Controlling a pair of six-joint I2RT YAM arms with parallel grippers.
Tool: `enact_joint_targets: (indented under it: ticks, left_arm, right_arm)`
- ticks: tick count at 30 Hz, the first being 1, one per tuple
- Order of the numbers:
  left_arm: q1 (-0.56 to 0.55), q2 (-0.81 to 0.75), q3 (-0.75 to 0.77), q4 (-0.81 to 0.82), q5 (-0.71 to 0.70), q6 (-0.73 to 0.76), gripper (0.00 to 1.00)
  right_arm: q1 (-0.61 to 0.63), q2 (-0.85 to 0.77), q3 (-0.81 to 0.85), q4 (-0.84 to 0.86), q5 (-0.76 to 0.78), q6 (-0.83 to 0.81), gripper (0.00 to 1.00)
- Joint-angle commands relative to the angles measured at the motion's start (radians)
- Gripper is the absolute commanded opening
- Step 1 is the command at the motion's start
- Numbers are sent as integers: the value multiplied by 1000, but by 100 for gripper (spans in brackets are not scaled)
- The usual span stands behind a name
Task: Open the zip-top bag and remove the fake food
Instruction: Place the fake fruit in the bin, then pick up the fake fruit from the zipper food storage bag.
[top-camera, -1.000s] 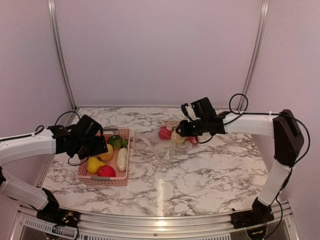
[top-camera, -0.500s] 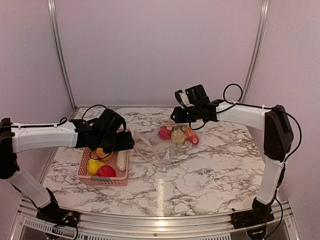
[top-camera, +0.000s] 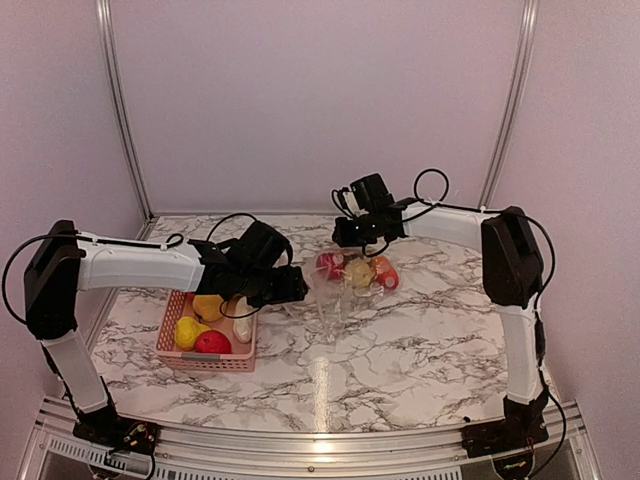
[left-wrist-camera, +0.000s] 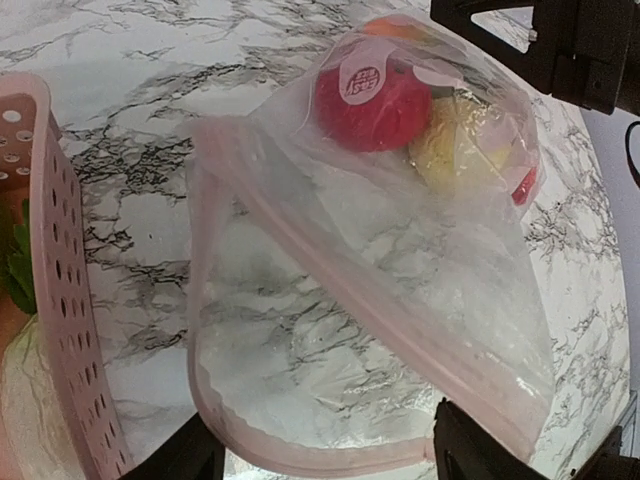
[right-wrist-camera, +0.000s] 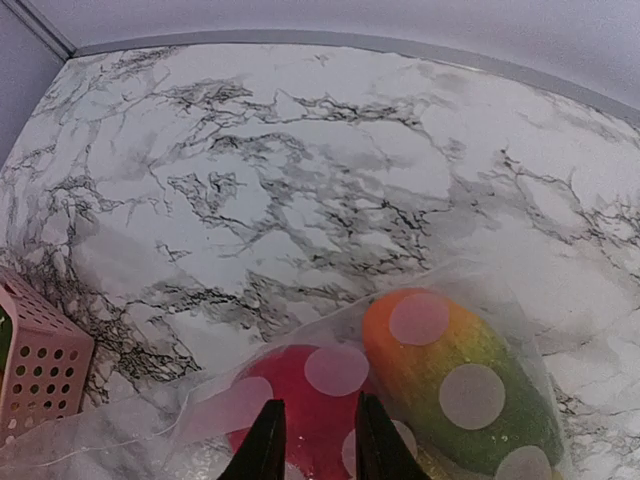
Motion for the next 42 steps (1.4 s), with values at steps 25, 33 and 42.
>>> enact_joint_targets:
  ticks: [25, 33, 42]
  left_arm:
    - [-22, -61, -1, -44, -83, -6, 61]
    - [-57, -81, -13, -50, -80, -23, 60]
    - [-58, -39, -11, -8, -59, -27, 57]
  right_arm:
    - [-23, 75, -60, -32, -15, -67, 38]
    - [-15, 39, -52, -70, 37, -100, 46]
    - [-10, -61, -5, -96, 48, -80, 30]
